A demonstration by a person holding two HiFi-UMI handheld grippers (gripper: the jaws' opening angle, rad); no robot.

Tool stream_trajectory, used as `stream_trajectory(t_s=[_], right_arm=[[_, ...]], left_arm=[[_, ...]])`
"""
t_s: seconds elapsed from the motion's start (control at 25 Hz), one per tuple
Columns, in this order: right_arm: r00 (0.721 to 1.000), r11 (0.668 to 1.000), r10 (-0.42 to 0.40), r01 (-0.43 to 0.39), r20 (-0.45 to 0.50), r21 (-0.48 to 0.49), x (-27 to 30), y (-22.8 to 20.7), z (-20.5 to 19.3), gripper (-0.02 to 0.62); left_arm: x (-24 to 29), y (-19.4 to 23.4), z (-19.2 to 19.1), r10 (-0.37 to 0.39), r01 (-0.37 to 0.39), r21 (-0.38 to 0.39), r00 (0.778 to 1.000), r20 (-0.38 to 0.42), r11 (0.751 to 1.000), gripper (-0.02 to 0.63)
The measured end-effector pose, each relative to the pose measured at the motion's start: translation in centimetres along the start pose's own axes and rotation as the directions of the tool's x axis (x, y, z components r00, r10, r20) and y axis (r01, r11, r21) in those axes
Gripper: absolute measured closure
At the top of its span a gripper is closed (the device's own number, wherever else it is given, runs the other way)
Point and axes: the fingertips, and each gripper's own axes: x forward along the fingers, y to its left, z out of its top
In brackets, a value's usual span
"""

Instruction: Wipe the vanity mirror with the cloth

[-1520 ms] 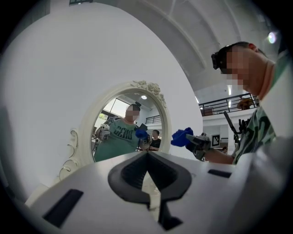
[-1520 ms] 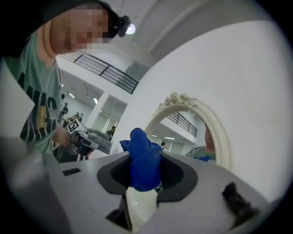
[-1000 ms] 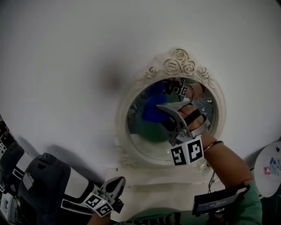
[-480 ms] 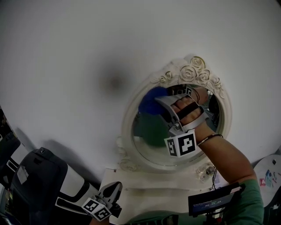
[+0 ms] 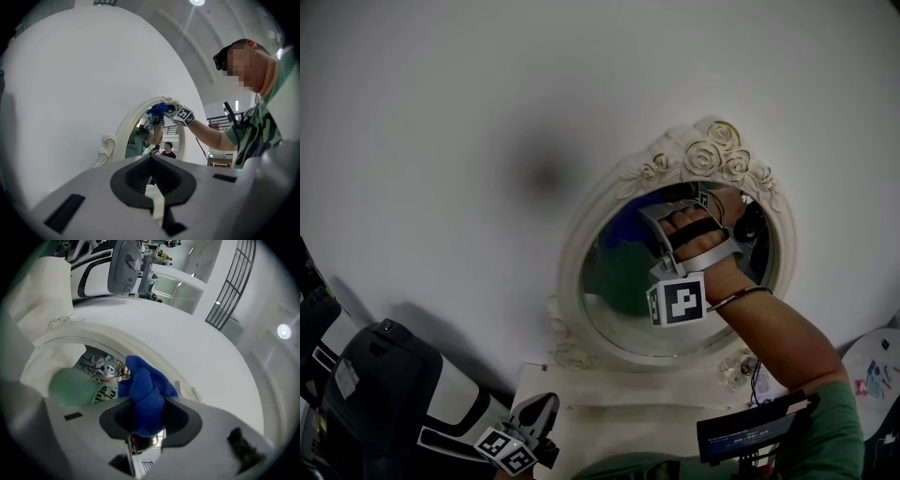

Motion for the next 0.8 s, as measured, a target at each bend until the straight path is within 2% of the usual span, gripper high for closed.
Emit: stream_trajectory(t_s=[0.36,0.8], right_arm=[[0.998,1.000,0.007,-0.007,-0.065,-0.007,-0.1,-0.2,-1.9,0.466],[0.989,1.000,0.001,0.001,-0.147,0.014,-1.7,-0.3,-6.1,0.468]], left_arm=[[1.5,-0.2,-0.2,-0.034,0.034,-0.005,0.999,-0.011,0.999,0.600],[2.8,-0.4,-0.6,-0.060,0.060,-0.016,0.998,-0.022,0.998,0.600]])
